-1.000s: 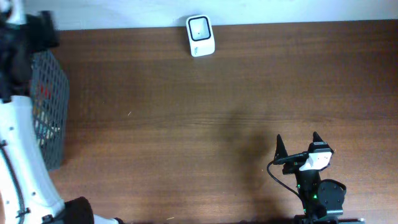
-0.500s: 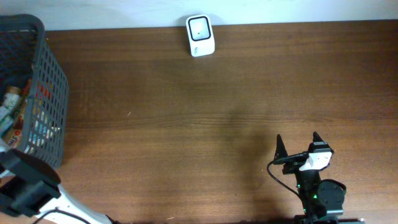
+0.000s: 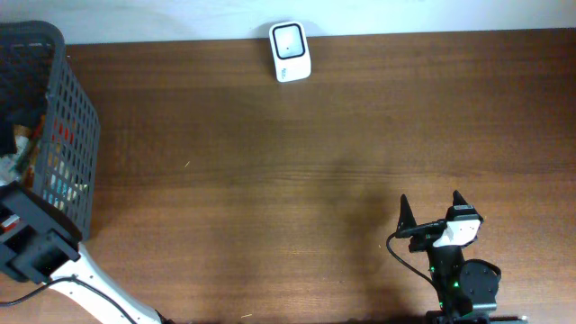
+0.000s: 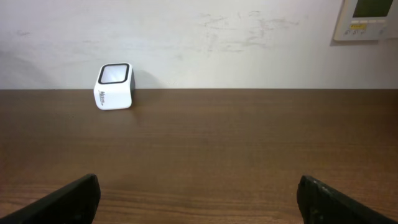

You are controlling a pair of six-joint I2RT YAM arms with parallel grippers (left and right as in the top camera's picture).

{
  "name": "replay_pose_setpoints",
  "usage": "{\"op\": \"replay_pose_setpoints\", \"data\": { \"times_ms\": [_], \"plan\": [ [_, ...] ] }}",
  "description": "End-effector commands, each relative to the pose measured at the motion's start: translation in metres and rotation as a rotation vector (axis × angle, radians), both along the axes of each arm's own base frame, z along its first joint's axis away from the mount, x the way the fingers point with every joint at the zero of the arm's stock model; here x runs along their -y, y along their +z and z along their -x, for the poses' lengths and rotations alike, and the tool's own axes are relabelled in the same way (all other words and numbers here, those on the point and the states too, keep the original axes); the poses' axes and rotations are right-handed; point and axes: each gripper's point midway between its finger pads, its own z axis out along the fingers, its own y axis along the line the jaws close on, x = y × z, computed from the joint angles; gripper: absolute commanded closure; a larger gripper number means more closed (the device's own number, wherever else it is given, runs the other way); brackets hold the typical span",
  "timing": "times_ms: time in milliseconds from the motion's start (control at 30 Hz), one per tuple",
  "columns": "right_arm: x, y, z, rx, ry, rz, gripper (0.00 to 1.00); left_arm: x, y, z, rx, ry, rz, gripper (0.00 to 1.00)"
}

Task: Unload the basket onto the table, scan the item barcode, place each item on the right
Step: 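Reach the left gripper into the grey basket and grasp a light-blue snack bag, then carry the light-blue bag with the left gripper and drop it mid-table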

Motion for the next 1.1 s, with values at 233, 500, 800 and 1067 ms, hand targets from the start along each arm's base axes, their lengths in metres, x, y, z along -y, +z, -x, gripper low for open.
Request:
{"op": "replay_pose_setpoints", "data": {
  "times_ms": [233, 500, 800, 1067],
  "plan": [
    [-0.003, -0.002, 0.0, -0.003, 0.013, -0.011, 0.01, 0.128, 0.288, -0.001, 0.675, 0.071, -0.156, 1.0],
    [-0.003, -0.002, 0.0, -0.003, 0.013, -0.011, 0.01, 0.447, 0.174, -0.01, 0.291, -0.529, 0.474, 1.0],
    [-0.003, -0.002, 0.0, -0.003, 0.013, -0.011, 0.01, 0.696, -0.049, 0.011, -0.145, -1.299, 0.374, 1.0],
    [-0.003, -0.002, 0.0, -0.003, 0.013, -0.011, 0.01, 0.747, -0.041, 0.042, -0.14, -1.42, 0.346, 0.01]
  ]
}}
